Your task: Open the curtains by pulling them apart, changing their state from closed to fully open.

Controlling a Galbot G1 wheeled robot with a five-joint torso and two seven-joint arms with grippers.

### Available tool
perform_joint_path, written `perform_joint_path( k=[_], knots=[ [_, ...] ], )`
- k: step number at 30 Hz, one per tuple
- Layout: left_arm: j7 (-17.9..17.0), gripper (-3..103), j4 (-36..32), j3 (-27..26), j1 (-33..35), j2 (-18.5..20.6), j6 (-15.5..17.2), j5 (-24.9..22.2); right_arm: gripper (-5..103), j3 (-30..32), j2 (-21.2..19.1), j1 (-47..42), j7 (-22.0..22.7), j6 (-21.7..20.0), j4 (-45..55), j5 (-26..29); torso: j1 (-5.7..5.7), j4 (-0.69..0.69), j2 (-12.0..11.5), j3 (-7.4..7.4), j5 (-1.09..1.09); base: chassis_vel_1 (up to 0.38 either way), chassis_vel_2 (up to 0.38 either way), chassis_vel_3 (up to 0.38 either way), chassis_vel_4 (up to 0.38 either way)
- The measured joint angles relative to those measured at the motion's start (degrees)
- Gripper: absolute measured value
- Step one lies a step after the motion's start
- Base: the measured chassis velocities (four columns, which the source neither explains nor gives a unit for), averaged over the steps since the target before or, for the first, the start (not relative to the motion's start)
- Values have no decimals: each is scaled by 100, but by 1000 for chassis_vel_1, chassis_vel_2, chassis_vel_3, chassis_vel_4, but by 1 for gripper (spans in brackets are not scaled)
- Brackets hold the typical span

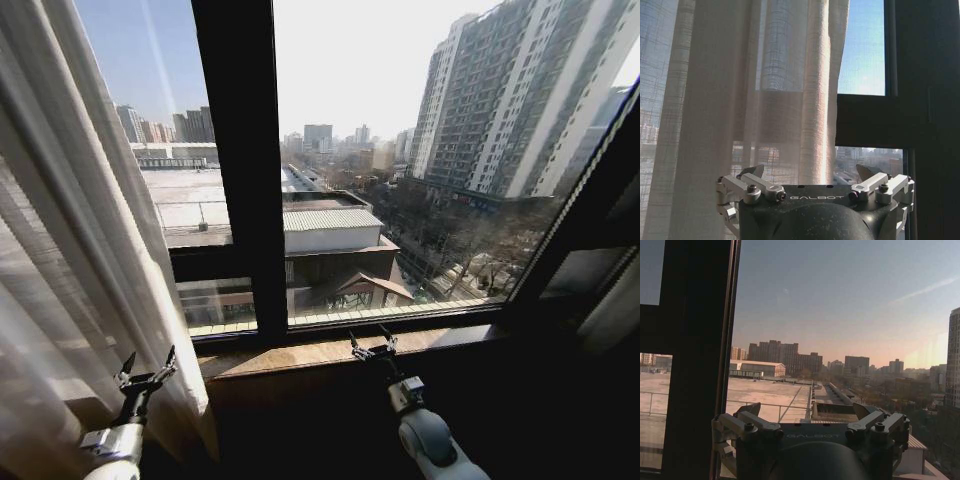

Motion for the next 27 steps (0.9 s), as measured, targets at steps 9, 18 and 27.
perform_joint_path(
  k=[9, 18, 27],
  knots=[
    [-255, 100, -59, 383, -190, 23, 452, 92, 100, 0, 0, 0, 0, 0, 0, 0, 0, 1, 0, 0, -1, 0, 0, 0, 0],
    [-972, 100, -266, 1533, -766, 105, 1771, 397, 100, -1, 1, 0, 0, 0, 0, 0, 1, -3, 0, 0, -2, 0, 0, 0, 0],
    [-1167, 100, 363, 2283, -1659, 628, 1925, 720, 100, 0, 0, 0, 1, -1, -1, 0, 1, -1, 0, 1, 4, 0, 0, 0, 0]
  ],
)
